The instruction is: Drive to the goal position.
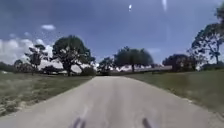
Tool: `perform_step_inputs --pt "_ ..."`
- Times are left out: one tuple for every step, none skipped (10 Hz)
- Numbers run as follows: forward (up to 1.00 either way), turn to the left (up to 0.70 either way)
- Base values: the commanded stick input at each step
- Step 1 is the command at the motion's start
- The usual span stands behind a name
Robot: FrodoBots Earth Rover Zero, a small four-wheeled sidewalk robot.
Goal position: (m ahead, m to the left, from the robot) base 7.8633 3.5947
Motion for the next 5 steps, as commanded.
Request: perform_step_inputs --pt "0.70 0.16" --pt "0.70 0.35" --pt "0.70 0.35" --pt "0.70 0.00" --pt "0.70 0.00"
